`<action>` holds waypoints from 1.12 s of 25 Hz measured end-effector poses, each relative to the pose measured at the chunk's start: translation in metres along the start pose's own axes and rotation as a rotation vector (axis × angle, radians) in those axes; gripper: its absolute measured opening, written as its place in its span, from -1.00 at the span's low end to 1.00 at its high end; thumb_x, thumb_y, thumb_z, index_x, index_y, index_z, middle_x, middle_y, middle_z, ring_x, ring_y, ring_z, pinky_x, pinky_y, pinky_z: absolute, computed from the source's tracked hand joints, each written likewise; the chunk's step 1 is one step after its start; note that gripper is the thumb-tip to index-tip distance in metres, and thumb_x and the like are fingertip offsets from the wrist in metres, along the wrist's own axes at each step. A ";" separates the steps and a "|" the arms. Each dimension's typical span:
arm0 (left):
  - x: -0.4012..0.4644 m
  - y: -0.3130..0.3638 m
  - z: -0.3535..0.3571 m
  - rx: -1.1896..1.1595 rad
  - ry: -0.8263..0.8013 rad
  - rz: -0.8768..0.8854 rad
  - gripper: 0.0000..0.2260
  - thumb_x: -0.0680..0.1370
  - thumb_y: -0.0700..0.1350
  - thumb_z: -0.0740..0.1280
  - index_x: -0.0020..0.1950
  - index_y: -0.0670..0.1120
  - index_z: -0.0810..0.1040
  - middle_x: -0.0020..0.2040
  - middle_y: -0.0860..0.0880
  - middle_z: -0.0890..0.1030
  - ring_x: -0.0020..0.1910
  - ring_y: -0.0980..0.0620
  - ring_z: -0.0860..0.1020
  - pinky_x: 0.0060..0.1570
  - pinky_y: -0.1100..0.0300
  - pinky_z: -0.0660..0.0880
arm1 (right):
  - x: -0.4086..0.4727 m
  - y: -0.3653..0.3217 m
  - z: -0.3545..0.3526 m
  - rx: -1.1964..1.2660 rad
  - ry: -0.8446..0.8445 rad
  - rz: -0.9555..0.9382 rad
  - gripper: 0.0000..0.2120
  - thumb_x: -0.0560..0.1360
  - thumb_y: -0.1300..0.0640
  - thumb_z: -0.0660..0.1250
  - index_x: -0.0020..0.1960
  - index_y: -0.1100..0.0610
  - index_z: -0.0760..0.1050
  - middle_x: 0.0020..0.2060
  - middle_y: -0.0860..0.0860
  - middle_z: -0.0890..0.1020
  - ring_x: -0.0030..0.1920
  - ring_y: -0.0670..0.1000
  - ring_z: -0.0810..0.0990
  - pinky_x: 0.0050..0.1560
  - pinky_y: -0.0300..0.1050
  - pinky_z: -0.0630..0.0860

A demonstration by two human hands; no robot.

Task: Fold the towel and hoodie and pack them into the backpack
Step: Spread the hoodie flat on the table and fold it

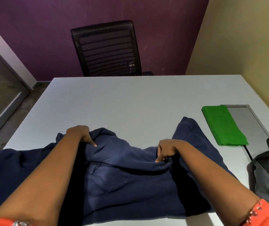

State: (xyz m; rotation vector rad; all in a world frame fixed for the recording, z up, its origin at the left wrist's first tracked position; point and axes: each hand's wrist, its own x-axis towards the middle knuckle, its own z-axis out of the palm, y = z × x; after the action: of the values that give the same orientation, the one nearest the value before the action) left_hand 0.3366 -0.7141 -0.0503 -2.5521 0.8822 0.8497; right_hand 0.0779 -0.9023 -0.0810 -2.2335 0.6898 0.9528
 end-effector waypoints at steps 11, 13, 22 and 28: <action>-0.005 0.008 0.008 -0.501 0.396 0.023 -0.86 0.55 -0.10 0.27 0.03 -0.05 0.59 0.11 -0.14 0.59 0.14 -0.17 0.51 0.08 0.06 0.44 | 0.018 -0.020 0.003 0.294 0.514 -0.163 -0.83 0.49 0.10 0.34 0.04 0.12 0.58 0.03 0.00 0.63 -0.06 -0.05 0.51 0.01 -0.20 0.44; -0.016 0.002 -0.008 -0.903 0.371 0.224 -0.84 0.56 -0.23 0.25 -0.09 -0.06 0.60 0.00 -0.13 0.62 0.08 -0.16 0.54 0.05 0.10 0.47 | 0.017 -0.031 0.002 0.330 0.459 -0.185 -0.79 0.50 0.05 0.32 0.07 0.11 0.58 0.10 0.00 0.62 0.05 -0.01 0.54 0.07 -0.19 0.43; -0.060 0.011 -0.099 -1.675 0.924 0.464 -0.75 0.57 -0.31 0.17 -0.05 0.01 0.53 -0.16 0.12 0.58 -0.26 0.31 0.54 -0.11 0.41 0.49 | 0.012 -0.048 -0.001 0.580 0.317 -0.265 -0.77 0.57 -0.13 0.08 0.11 -0.07 0.42 0.12 -0.08 0.46 0.13 -0.03 0.42 0.25 -0.09 0.33; -0.029 0.013 -0.087 -1.108 0.808 0.199 -0.28 0.57 -0.12 0.26 0.53 0.00 -0.19 0.55 -0.14 -0.10 0.52 -0.06 -0.03 0.43 -0.10 0.03 | 0.005 -0.007 -0.014 0.040 0.747 -0.020 -0.36 0.47 -0.11 0.32 0.47 0.03 0.22 0.31 0.09 0.48 0.34 0.16 0.38 0.26 0.06 0.37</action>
State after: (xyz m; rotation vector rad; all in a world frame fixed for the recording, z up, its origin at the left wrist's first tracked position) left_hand 0.3474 -0.7507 0.0343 -3.9874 1.0584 0.3187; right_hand 0.0913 -0.9084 -0.0746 -2.5399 0.9800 0.0532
